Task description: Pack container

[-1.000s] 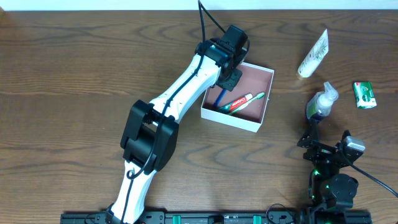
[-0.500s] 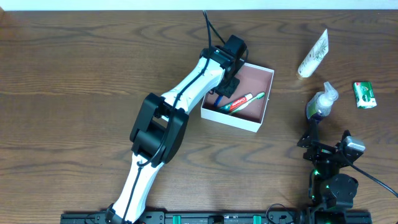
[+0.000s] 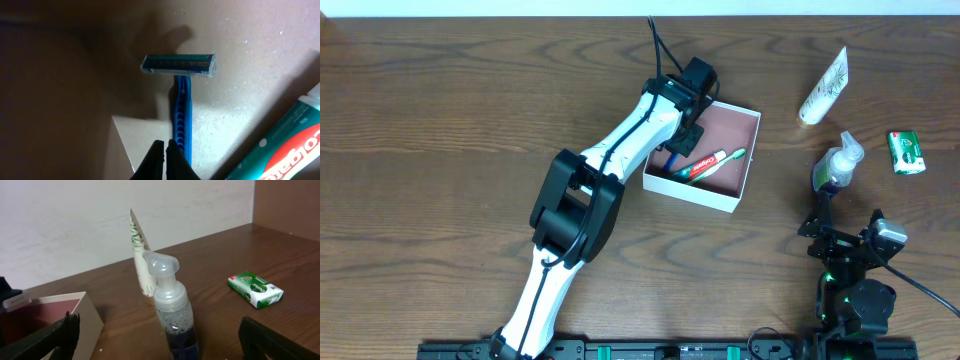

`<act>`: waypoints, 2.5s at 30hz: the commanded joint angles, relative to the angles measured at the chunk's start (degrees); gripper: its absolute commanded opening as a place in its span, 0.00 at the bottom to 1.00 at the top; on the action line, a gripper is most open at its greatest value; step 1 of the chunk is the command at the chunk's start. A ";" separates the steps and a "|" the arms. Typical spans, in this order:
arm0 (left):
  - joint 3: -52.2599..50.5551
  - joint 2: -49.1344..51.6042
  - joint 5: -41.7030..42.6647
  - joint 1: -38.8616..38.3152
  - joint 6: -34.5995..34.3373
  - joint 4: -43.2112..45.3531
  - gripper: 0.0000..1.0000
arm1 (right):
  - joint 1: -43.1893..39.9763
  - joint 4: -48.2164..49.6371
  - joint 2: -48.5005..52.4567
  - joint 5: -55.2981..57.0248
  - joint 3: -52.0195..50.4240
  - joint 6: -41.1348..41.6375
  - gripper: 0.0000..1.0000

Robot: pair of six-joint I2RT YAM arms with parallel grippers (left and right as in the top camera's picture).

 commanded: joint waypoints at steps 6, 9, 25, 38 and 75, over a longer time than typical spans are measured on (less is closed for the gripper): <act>-0.24 2.29 -0.44 -0.04 -0.44 2.54 0.06 | 0.94 -0.22 -0.35 0.39 -0.11 -0.90 0.99; -0.24 2.29 -0.42 -0.04 -0.44 2.23 0.06 | 0.94 -0.22 -0.35 0.42 -0.11 -0.90 0.99; -0.24 2.29 -2.34 -4.37 3.02 2.27 0.06 | 0.94 -0.22 -0.35 0.42 -0.11 -0.90 0.99; -0.20 2.38 -8.85 -3.85 2.43 4.66 0.06 | 0.94 -0.22 -0.35 0.39 -0.11 -0.90 0.99; -2.49 3.34 -11.78 -4.07 2.32 5.88 0.06 | 0.94 -0.22 -0.35 0.42 -0.11 -0.90 0.99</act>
